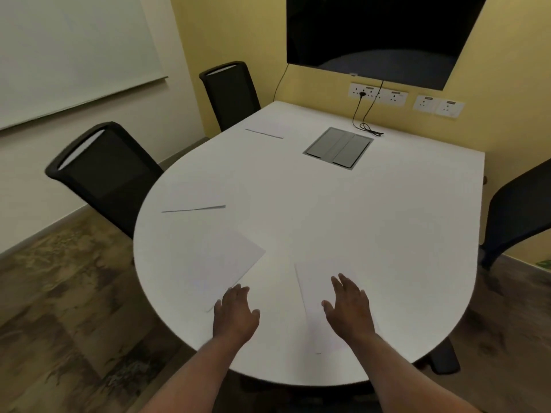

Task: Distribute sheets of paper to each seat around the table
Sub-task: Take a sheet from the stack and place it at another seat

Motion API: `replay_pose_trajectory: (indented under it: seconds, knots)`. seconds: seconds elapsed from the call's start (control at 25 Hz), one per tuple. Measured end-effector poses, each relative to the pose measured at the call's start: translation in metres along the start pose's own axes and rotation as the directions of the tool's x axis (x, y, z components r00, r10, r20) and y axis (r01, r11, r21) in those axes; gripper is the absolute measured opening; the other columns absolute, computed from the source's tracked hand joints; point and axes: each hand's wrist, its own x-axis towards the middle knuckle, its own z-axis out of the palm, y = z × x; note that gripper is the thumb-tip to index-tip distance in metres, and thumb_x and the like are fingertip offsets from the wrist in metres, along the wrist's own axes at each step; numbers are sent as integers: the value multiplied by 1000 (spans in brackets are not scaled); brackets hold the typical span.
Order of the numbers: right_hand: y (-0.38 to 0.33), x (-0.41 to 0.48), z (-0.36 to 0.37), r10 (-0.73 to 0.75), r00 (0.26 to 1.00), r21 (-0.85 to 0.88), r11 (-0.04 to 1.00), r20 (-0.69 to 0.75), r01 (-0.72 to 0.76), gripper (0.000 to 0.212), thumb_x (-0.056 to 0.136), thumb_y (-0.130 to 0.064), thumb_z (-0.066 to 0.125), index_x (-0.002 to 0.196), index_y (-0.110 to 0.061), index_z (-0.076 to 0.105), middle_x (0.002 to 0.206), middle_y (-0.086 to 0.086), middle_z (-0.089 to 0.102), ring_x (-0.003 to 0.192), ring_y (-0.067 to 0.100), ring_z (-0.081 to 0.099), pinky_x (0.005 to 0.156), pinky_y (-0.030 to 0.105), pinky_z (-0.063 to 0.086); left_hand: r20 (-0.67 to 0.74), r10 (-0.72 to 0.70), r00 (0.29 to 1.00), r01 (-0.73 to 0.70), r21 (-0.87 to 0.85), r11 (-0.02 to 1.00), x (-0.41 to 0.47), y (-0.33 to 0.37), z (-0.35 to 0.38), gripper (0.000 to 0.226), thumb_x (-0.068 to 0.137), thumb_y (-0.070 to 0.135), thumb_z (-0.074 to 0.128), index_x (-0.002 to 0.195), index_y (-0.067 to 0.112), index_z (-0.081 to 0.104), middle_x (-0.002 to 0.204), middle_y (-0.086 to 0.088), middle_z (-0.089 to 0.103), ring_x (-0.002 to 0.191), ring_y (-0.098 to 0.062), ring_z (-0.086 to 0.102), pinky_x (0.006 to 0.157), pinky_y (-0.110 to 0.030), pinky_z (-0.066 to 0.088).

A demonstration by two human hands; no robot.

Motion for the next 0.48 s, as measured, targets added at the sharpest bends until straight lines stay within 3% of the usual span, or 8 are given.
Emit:
replay_pose_trajectory:
  seconds: [0.48]
  knots:
    - [-208, -26, 41, 86, 989, 67, 995, -120, -79, 67, 97, -42, 51, 156, -21, 27, 165, 1, 20, 152, 17, 16, 123, 46, 12, 37, 232, 972, -235, 102, 967, 24, -165, -120, 66, 96, 40, 50, 155, 23, 26, 166, 0, 16, 155, -18, 7, 124, -45, 6]
